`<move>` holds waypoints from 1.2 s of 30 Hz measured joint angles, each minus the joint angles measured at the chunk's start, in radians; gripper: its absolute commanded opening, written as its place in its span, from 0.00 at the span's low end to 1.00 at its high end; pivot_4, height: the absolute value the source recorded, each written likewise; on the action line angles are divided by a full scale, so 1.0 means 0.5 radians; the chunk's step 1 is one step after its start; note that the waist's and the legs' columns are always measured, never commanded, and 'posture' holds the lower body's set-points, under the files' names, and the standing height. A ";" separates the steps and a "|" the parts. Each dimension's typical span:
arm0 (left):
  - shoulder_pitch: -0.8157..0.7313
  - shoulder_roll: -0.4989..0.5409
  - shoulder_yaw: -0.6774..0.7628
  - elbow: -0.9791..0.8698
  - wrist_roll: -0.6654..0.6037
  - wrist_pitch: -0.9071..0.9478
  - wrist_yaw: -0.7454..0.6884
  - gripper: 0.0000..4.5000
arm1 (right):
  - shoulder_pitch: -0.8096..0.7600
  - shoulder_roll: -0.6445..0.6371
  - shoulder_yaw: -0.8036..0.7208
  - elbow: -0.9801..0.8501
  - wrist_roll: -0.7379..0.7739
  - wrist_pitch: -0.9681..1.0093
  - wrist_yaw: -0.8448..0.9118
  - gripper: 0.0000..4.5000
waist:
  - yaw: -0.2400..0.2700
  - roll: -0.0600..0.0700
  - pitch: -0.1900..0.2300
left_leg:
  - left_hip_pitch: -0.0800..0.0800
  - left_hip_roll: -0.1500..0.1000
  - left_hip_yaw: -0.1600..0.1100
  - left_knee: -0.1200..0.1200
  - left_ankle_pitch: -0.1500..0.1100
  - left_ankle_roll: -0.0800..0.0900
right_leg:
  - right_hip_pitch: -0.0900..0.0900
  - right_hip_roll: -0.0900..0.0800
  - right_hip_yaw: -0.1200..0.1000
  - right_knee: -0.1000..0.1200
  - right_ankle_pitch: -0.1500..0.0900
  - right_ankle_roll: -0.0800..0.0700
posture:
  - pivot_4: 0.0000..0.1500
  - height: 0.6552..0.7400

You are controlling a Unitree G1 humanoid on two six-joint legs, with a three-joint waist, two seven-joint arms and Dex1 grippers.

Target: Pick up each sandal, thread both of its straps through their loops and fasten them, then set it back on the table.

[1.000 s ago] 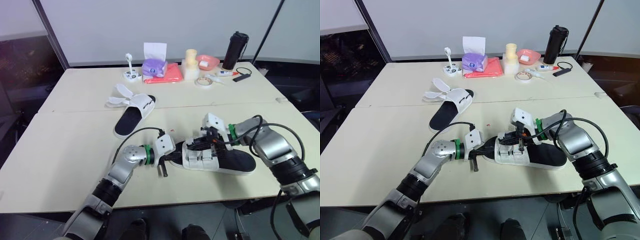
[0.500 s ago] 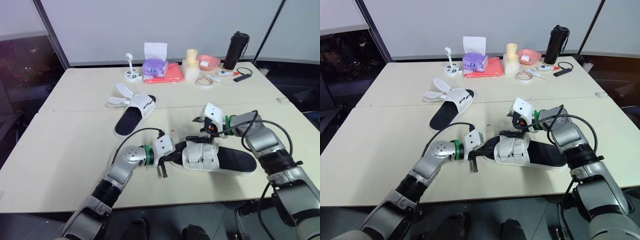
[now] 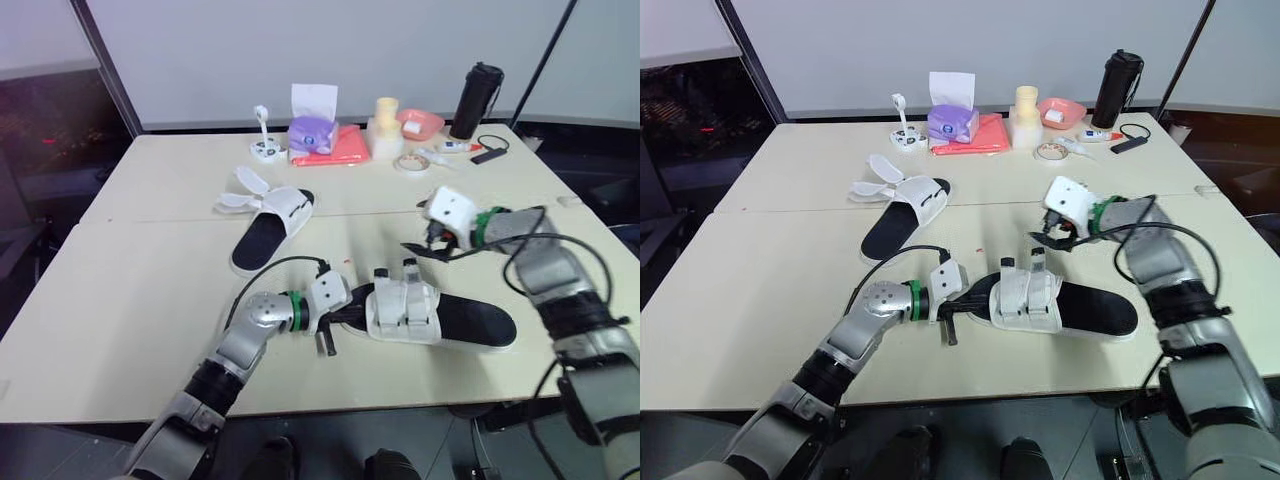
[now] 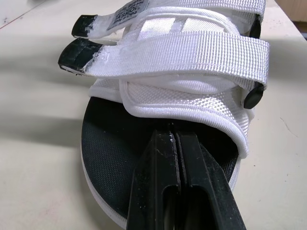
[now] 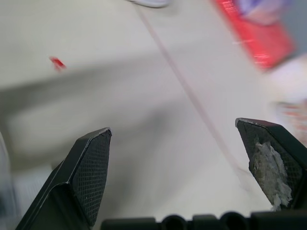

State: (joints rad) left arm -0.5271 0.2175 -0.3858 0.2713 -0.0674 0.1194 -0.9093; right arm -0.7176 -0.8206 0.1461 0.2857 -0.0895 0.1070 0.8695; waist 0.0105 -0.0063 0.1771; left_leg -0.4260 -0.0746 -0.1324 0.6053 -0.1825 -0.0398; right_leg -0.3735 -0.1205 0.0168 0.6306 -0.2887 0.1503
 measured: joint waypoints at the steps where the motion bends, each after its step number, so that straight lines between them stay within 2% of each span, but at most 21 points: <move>1: -0.001 0.002 0.005 0.002 -0.002 0.000 -0.004 0.00 | 0.089 -0.049 -0.039 -0.078 -0.003 -0.023 -0.007 0.99 | -0.001 0.000 0.000 | 0.000 0.000 0.000 0.000 0.000 0.000 | 0.000 0.000 0.000 0.000 0.000 0.000 | 1.00 1.00; 7: -0.027 0.003 0.041 0.015 -0.024 0.015 -0.031 0.00 | 0.793 -0.291 -0.279 -0.503 -0.066 -0.389 -0.123 0.99 | -0.001 0.001 0.000 | 0.000 0.001 0.002 0.002 0.000 0.000 | 0.000 0.000 0.002 0.001 0.000 0.000 | 1.00 1.00; 12: -0.030 0.028 0.087 -0.026 -0.077 0.123 -0.055 0.00 | 1.095 -0.375 -0.441 -0.577 -0.164 -0.692 -0.242 0.99 | -0.026 0.002 0.000 | 0.001 0.003 0.004 0.002 0.000 0.000 | -0.001 0.001 0.003 0.001 0.000 0.000 | 1.00 1.00; 16: -0.029 0.076 0.220 -0.164 -0.228 0.349 -0.063 0.00 | 1.260 -0.373 -0.454 -0.611 -0.276 -0.973 -0.342 0.99 | -0.045 0.004 0.003 | 0.000 0.002 0.003 0.002 0.000 0.000 | -0.002 0.001 0.004 0.002 0.000 0.000 | 1.00 1.00; 22: -0.046 0.237 0.396 -0.448 -0.480 0.696 -0.149 0.00 | 1.190 -0.309 -0.349 -0.618 -0.410 -1.269 -0.460 0.99 | -0.049 0.005 0.004 | 0.000 0.003 0.003 0.002 0.000 0.000 | -0.002 0.001 0.005 0.002 0.000 0.000 | 1.00 1.00; 26: -0.051 0.323 0.482 -0.539 -0.594 0.845 -0.167 0.00 | 0.989 -0.234 -0.196 -0.526 -0.564 -1.498 -0.559 0.99 | -0.047 0.005 0.004 | 0.000 0.003 0.003 0.002 0.001 0.000 | -0.001 0.001 0.005 0.002 0.000 0.000 | 1.00 1.00; 32: -0.054 0.384 0.556 -0.583 -0.648 0.922 -0.101 0.00 | 0.622 -0.070 0.063 -0.178 -0.841 -1.863 -0.760 0.99 | -0.048 0.005 0.006 | 0.000 0.002 0.002 0.001 0.002 -0.001 | -0.002 0.001 0.005 0.002 0.000 -0.001 | 1.00 1.00; 35: -0.054 0.392 0.573 -0.584 -0.653 0.922 -0.066 0.00 | 0.518 -0.022 0.161 -0.062 -0.957 -2.031 -0.852 0.80 | -0.047 0.005 0.006 | 0.000 0.002 0.002 -0.001 0.002 -0.002 | -0.004 0.001 0.005 0.003 0.000 -0.001 | 1.00 1.00; 36: -0.052 0.393 0.575 -0.583 -0.653 0.922 -0.053 0.00 | 0.489 -0.013 0.180 -0.027 -0.992 -2.084 -0.880 0.69 | -0.048 0.005 0.006 | 0.000 0.002 0.002 -0.002 0.002 -0.002 | -0.004 0.001 0.005 0.003 0.000 -0.001 | 1.00 1.00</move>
State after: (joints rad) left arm -0.5530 0.4142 -0.0982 -0.0205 -0.3940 0.5806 -0.9358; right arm -0.4729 -0.8272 0.2361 0.2722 -0.5855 -0.9347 0.4297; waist -0.0136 -0.0037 0.1800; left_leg -0.4260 -0.0738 -0.1313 0.6046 -0.1814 -0.0409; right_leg -0.3754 -0.1199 0.0194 0.6320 -0.2887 0.1500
